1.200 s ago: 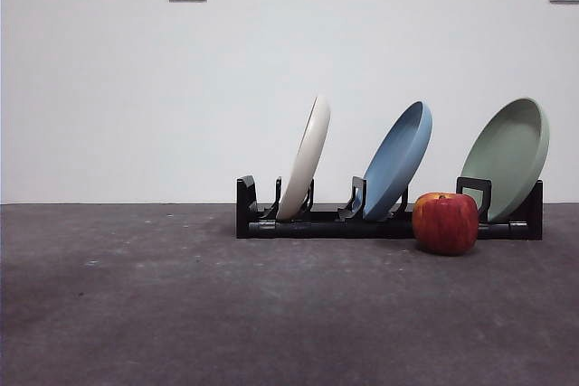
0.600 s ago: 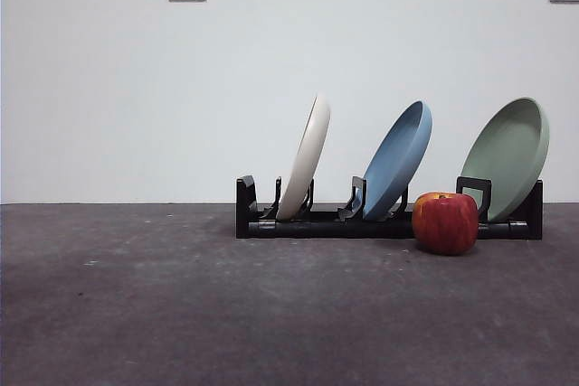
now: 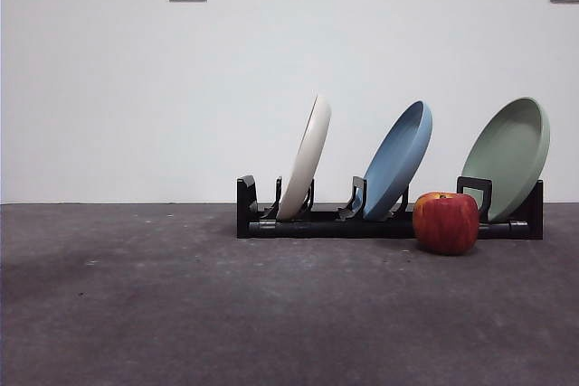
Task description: Take the yellow plate from the plate rack,put the plate on the table,take the apple from the table,put the apple in the plate
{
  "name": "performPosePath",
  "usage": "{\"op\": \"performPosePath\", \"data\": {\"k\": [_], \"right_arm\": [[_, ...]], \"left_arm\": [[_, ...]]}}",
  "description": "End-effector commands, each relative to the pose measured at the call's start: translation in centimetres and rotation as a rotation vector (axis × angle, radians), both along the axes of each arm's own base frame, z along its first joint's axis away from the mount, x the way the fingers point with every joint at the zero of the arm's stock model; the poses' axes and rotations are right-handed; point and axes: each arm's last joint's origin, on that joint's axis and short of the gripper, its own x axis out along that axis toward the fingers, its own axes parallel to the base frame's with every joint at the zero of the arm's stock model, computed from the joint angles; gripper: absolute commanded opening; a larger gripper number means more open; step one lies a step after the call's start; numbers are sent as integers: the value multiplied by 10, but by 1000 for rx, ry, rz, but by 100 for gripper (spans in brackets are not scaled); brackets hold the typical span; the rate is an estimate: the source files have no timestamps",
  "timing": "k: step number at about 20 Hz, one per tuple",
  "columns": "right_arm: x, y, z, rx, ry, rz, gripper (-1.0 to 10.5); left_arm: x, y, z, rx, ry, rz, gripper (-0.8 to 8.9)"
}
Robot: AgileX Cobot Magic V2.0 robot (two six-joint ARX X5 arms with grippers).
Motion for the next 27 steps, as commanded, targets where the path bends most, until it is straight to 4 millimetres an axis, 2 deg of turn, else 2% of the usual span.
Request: {"op": "performPosePath", "data": {"k": [1,4,8,14,18,21,27], "right_arm": [[0,0,1,10,-1,-6,661],[0,0,1,10,-1,-7,661],[0,0,1,9,-1,-7,661],[0,0,1,7,-1,-10,661],[0,0,1,7,-1,-10,660],[0,0,1,6,-1,-10,660],[0,0,1,6,-1,-10,659]], "left_arm": [[30,-9,9,-19,12,-40,534],[74,-30,18,1,39,-60,534],[132,-70,25,31,44,-81,533],[211,-132,14,85,68,-49,533],[257,-163,-8,119,100,-18,533],[283,-180,-34,149,135,4,533],[302,-205,-90,210,207,22,532]]}}
